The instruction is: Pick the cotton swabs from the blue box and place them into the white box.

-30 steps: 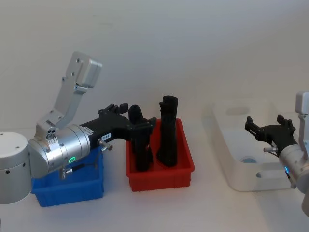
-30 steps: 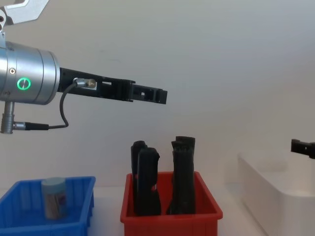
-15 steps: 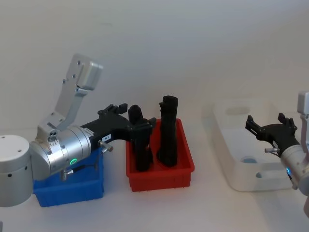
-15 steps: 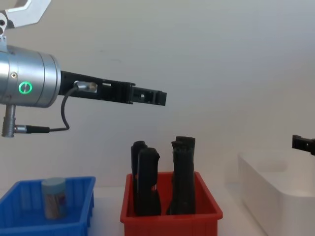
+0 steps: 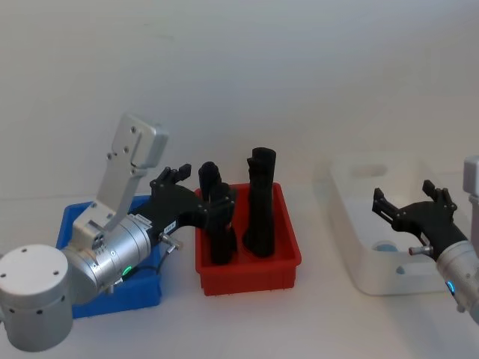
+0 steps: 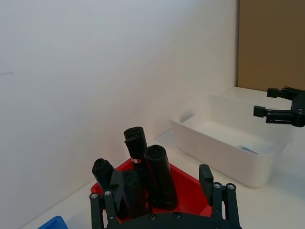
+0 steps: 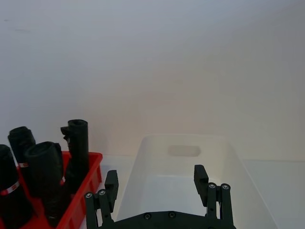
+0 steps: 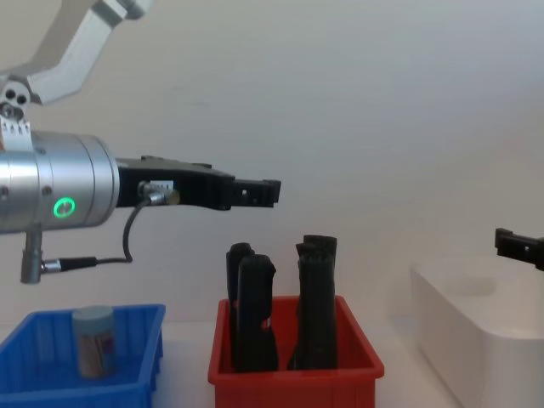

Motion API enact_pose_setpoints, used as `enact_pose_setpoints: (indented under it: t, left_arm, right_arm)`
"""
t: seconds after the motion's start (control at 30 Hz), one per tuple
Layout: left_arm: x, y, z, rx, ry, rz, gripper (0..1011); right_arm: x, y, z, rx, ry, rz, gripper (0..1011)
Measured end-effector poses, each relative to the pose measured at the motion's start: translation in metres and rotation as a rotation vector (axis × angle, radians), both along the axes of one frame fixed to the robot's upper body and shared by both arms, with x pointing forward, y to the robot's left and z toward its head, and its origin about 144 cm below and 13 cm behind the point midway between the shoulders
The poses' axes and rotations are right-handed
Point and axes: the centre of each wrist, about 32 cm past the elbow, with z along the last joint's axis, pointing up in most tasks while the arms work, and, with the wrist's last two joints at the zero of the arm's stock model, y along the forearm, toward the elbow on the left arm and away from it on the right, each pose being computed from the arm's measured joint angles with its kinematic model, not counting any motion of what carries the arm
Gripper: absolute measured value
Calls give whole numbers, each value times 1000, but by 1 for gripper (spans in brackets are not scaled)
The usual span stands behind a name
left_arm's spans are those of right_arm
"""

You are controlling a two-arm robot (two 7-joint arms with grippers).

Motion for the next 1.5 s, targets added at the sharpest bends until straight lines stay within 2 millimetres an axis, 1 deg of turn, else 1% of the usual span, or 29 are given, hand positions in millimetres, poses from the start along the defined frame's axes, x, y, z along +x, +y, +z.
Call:
enact_pose_setpoints:
  t: [0.03, 0.1, 0.13, 0.2, 0.23, 0.33, 0.63, 0.83, 1.0, 1.5]
  left_arm:
    - [-1, -1, -2, 1, -6, 4, 1004]
    - [-2, -3, -7, 4, -27, 19, 1004]
    - [-3, -4, -10, 6, -34, 25, 1004]
    - [-5, -6, -15, 8, -53, 38, 1004]
    - [-6, -7, -17, 9, -61, 43, 1004]
    - [-9, -10, -25, 11, -87, 61, 1004]
    - [-20, -20, -49, 11, -172, 113, 1004]
    - [-25, -24, -59, 7, -212, 134, 1004]
    - [-28, -26, -65, 4, -230, 144, 1004]
    - [-28, -26, -65, 3, -235, 145, 1004]
  right_arm:
    - [0, 0, 0, 0, 0, 0, 1001]
    - [-9, 2, 1, -3, -12, 22, 1001]
    - [-9, 2, 1, -3, -12, 22, 1002]
    - [-17, 3, 3, -7, -22, 44, 1001]
    - [-17, 3, 3, -7, -22, 44, 1002]
    - [-29, 6, 5, -10, -36, 75, 1002]
    - [-53, 12, 10, -13, -63, 142, 1002]
    - [-67, 15, 14, -13, -76, 179, 1002]
    - [-70, 16, 14, -13, -79, 186, 1002]
    - [-70, 16, 14, -13, -79, 186, 1002]
